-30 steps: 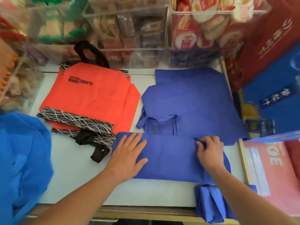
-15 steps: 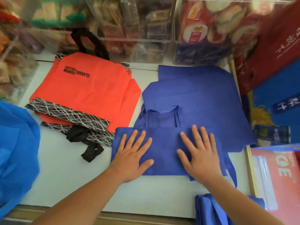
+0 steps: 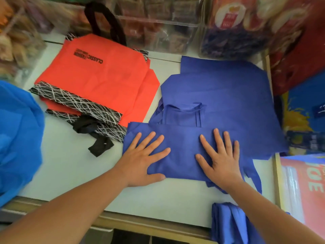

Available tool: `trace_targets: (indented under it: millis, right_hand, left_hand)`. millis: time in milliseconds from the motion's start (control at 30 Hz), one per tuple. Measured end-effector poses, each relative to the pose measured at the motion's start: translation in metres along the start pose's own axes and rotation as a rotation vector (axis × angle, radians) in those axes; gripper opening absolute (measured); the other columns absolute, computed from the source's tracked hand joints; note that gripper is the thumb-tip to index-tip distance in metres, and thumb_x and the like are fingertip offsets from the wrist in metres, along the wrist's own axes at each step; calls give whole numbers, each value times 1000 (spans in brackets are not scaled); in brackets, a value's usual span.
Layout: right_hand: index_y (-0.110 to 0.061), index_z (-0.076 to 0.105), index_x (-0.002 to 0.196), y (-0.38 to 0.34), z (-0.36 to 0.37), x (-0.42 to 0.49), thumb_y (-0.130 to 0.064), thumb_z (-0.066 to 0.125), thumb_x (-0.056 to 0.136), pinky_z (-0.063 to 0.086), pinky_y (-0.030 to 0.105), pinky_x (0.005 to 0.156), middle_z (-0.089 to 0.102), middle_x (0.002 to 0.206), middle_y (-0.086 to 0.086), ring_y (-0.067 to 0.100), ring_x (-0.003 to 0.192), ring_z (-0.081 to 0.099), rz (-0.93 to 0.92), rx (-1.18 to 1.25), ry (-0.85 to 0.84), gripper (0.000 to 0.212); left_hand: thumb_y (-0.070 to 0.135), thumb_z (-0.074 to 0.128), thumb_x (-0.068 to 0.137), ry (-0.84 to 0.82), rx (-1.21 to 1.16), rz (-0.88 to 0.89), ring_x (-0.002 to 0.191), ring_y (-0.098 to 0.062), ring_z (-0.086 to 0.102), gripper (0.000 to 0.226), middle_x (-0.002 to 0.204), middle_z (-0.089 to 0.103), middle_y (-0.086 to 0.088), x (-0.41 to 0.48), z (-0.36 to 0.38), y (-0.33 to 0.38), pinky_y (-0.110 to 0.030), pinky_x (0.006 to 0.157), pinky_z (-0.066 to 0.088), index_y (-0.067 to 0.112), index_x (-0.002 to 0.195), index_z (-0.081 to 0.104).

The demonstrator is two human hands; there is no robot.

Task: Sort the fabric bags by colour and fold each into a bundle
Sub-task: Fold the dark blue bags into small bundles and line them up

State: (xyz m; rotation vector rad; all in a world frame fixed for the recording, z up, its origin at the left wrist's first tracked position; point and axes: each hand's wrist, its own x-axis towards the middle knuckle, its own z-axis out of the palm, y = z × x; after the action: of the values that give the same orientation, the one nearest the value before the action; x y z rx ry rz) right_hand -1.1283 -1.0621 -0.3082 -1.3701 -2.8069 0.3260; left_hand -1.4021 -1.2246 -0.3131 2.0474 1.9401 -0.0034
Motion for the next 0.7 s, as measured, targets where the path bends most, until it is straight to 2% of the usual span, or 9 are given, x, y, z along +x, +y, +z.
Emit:
trace_targets:
  millis: [67,133,233,267,333,433,533,633,700]
  right_hand:
    - [-37,51,150,-11,-8,-8,-54,57,94,16,61,122,30,165,12,39,154,23,-118,134,107,59]
    - [-25,69,131,-26,-14,-16,-53,68,90,41,55,110,51,148,13,37,138,47,-350,188,142,50]
    - [-29,69,120,-36,-10,-19,-68,75,71,53,46,98,58,135,4,31,120,56,-491,32,-34,62]
    - [-32,68,120,-37,-9,-16,-67,76,67,55,45,95,57,134,1,30,116,56,-480,-12,-73,65]
    - [-32,69,115,-35,-12,-8,-57,71,74,59,43,82,59,130,-2,27,106,61,-496,-11,-31,49]
    - [-28,76,107,-32,-21,1,-42,52,90,60,34,67,71,120,-7,23,94,69,-551,64,19,33]
    - [-28,75,116,-26,-33,7,-49,47,94,60,32,80,71,128,-10,20,108,71,-496,153,-110,42]
    - [-35,62,138,-15,-44,17,-76,49,78,53,34,99,42,158,-18,11,132,55,-352,210,-375,73]
    - [-33,64,134,-6,-50,23,-69,63,80,54,36,94,33,160,-13,17,126,57,-383,230,-394,64]
  left_hand:
    - [89,42,82,-57,-40,-22,157,-18,-19,92,171,-13,11,1,-6,1,-56,125,-9,52,160,11]
    - [90,47,76,-100,-58,-43,156,-17,-24,99,169,-19,14,2,-11,2,-53,124,-16,53,159,9]
    - [85,60,70,-86,-118,-109,156,-15,-23,102,170,-15,16,4,-14,11,-54,124,-13,49,158,23]
    - [82,65,69,-85,-160,-146,155,-12,-22,101,169,-14,17,5,-16,16,-54,125,-10,46,156,28]
    - [79,70,68,-104,-212,-201,154,-9,-23,100,169,-13,19,7,-21,24,-54,125,-10,44,154,33]
    - [74,69,71,-169,-153,-169,156,-14,-22,103,170,-16,14,4,-28,24,-52,125,-12,43,158,24]
    - [59,60,87,-171,-241,-131,159,-15,-7,76,172,2,9,-2,-37,14,-52,127,-1,39,156,37]
    - [56,52,96,-253,-437,-164,158,-12,7,58,169,22,10,3,-59,3,-47,129,5,34,150,50]
    - [52,55,102,-326,-538,-186,156,-2,12,48,165,28,17,9,-72,-4,-34,129,7,37,147,53]
